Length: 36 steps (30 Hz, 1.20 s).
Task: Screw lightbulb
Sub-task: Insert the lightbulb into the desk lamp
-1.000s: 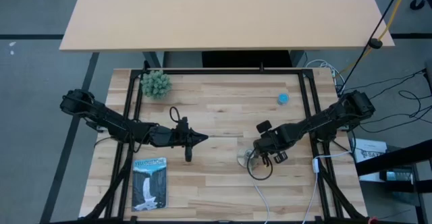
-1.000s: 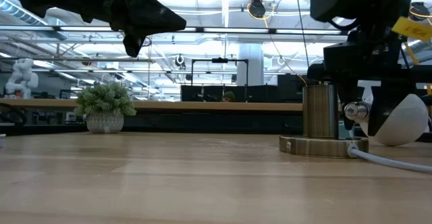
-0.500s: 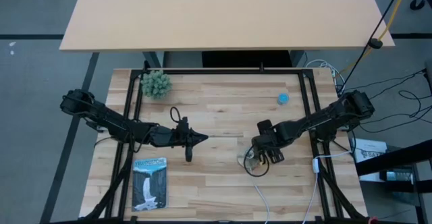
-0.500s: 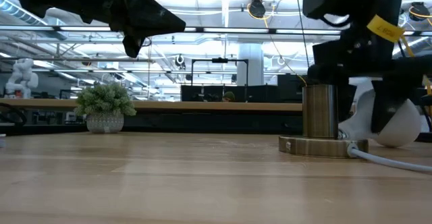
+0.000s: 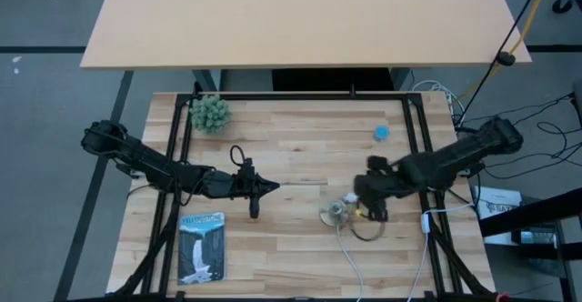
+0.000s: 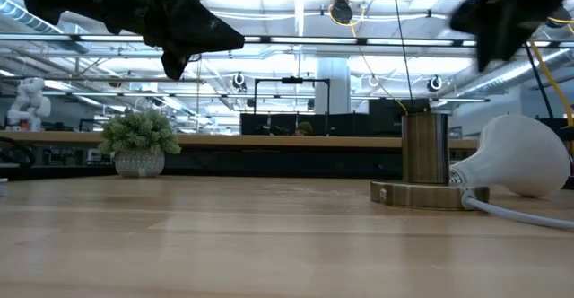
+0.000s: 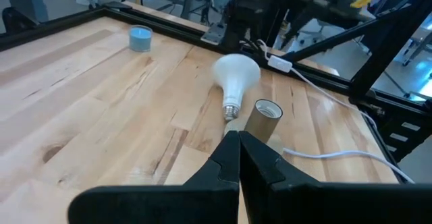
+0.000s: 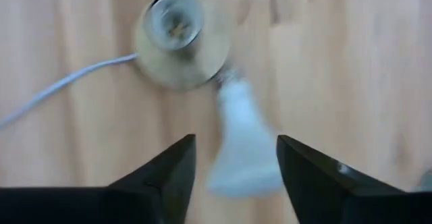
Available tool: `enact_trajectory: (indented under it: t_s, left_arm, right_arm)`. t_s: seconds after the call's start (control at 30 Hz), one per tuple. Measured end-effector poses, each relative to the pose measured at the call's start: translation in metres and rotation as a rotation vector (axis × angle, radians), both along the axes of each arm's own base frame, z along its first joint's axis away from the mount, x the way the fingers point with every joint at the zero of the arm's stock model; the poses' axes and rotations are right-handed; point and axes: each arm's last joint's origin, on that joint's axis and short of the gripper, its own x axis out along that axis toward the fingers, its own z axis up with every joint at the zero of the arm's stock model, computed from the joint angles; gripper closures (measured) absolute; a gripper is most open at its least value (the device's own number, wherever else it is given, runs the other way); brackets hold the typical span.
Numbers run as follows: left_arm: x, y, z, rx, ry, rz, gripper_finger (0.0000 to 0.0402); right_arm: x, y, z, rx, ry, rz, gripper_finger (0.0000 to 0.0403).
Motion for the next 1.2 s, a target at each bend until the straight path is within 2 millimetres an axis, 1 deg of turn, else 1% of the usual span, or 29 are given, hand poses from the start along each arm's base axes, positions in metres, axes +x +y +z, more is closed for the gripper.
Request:
enact_trajectory:
  t_s: [0.03,0.1,0.17,0.23,0.3,0.33,0.37,0.43,0.47,0.53,0.6,0.67,0.77,0.93,1.07,1.2]
  left_arm:
    - [0.0,0.0,0.0,0.0,0.001,0.0,0.0401]
    - [0.0,0.0,0.0,0.0,0.0,0.0,0.0401]
    - [0.0,0.0,0.0,0.0,0.0,0.0,0.0401]
    - [0.0,0.0,0.0,0.0,0.0,0.0,0.0401]
    - [0.0,0.0,-0.001,0.001,0.005,0.001,0.0401]
    - [0.0,0.001,-0.001,0.001,0.013,0.006,0.0401]
    - [0.0,0.003,-0.003,-0.008,0.024,0.012,0.0401]
    - [0.003,0.007,-0.008,-0.045,0.045,0.014,0.0401]
    - [0.005,0.008,-0.012,-0.06,0.062,0.002,0.0401]
    - [0.011,0.012,-0.02,-0.084,0.1,-0.007,0.0401]
    - [0.02,0.015,-0.026,-0.1,0.13,-0.017,0.0401]
    - [0.032,0.018,-0.029,-0.11,0.147,-0.028,0.0401]
    - [0.053,0.023,-0.03,-0.091,0.16,-0.061,0.0401]
    - [0.081,0.029,-0.033,-0.062,0.171,-0.12,0.0401]
    - [0.09,0.032,-0.038,-0.056,0.189,-0.145,0.0401]
    - [0.091,0.036,-0.038,-0.054,0.19,-0.132,0.0401]
  right_arm:
    - [-0.009,0.005,0.0,0.029,-0.005,-0.036,0.022]
    - [-0.027,0.015,-0.007,0.076,-0.017,-0.119,0.0254]
    - [-0.042,0.026,-0.023,0.122,-0.026,-0.205,0.0294]
    - [-0.052,0.037,-0.046,0.198,-0.051,-0.287,0.0335]
    - [-0.055,0.049,-0.068,0.299,-0.141,-0.321,0.0375]
    - [-0.054,0.055,-0.077,0.347,-0.21,-0.323,0.0388]
    - [-0.053,0.059,-0.084,0.381,-0.281,-0.323,0.0395]
    - [-0.051,0.061,-0.098,0.398,-0.375,-0.347,0.0393]
    - [-0.052,0.06,-0.104,0.382,-0.378,-0.371,0.0392]
    - [-0.056,0.055,-0.114,0.329,-0.328,-0.43,0.0392]
    - [-0.061,0.049,-0.123,0.259,-0.257,-0.497,0.0398]
    - [-0.065,0.046,-0.127,0.216,-0.224,-0.529,0.0401]
    - [-0.068,0.041,-0.128,0.157,-0.201,-0.546,0.04]
    - [-0.074,0.022,-0.13,-0.042,-0.175,-0.596,0.0402]
    - [-0.075,0.005,-0.126,-0.191,-0.213,-0.614,0.0402]
    - [-0.066,-0.008,-0.118,-0.312,-0.372,-0.624,0.0402]
